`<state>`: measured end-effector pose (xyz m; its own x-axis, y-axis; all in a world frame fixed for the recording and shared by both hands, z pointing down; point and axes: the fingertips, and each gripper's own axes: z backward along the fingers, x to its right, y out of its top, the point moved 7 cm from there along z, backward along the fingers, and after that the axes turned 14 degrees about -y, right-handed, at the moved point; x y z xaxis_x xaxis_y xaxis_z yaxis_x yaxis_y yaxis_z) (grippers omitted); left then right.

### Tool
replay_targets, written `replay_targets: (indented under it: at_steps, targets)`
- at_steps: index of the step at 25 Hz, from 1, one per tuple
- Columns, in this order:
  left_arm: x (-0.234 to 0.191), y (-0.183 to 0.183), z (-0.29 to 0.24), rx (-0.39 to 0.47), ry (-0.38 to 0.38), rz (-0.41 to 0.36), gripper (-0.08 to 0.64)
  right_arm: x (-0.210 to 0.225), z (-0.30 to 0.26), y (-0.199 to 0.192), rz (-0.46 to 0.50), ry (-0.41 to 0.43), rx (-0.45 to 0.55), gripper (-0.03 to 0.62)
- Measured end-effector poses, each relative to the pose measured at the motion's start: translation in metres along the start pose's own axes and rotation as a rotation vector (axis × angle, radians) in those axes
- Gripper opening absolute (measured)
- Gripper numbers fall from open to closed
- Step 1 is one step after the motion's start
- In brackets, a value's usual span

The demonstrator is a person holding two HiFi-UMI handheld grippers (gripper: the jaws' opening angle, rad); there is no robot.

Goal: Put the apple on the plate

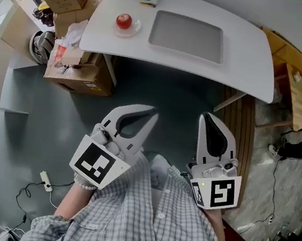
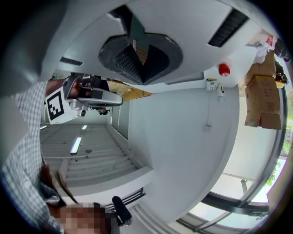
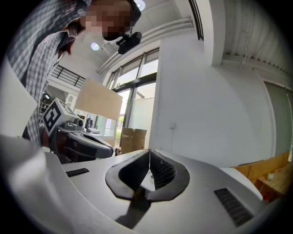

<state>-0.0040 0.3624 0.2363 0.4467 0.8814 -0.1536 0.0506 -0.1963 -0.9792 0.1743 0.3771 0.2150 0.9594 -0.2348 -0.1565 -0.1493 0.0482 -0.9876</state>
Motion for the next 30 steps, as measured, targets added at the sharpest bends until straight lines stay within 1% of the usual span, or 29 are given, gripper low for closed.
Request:
replay_targets:
  at_steps: [1,3,6,8,11,14,17,19,27,30]
  targets:
    - [-0.002,0.000,0.003,0.007,-0.003,0.009,0.008,-0.003,0.000,0.001,0.020,-0.006,0.007,0.023]
    - [-0.006,-0.002,0.009,0.013,-0.008,0.025,0.008,-0.008,-0.001,0.002,0.027,-0.016,0.021,0.023]
    - [-0.010,-0.005,0.016,0.004,-0.017,0.011,0.008,-0.010,0.001,0.002,0.024,-0.053,0.028,0.023]
    - [-0.011,-0.007,0.019,0.003,-0.031,0.018,0.008,-0.012,0.003,0.001,0.030,-0.079,0.022,0.023]
    - [-0.013,-0.007,0.022,0.017,-0.050,0.019,0.008,-0.015,0.005,0.000,0.038,-0.098,0.014,0.023]
    - [-0.013,-0.006,0.023,0.016,-0.058,-0.001,0.008,-0.016,0.006,0.000,0.091,-0.108,0.008,0.024]
    - [-0.015,-0.004,0.018,0.011,-0.056,-0.015,0.008,-0.017,0.003,0.000,0.160,-0.100,0.005,0.024]
    - [-0.017,-0.003,0.013,0.016,-0.052,-0.016,0.008,-0.016,-0.002,-0.001,0.180,-0.098,-0.002,0.023]
    - [-0.035,0.004,-0.011,0.009,-0.029,-0.031,0.008,-0.001,-0.036,-0.006,0.185,-0.053,0.007,0.023]
    - [-0.046,0.009,-0.025,0.009,-0.015,-0.039,0.008,0.009,-0.052,-0.010,0.166,-0.038,0.005,0.023]
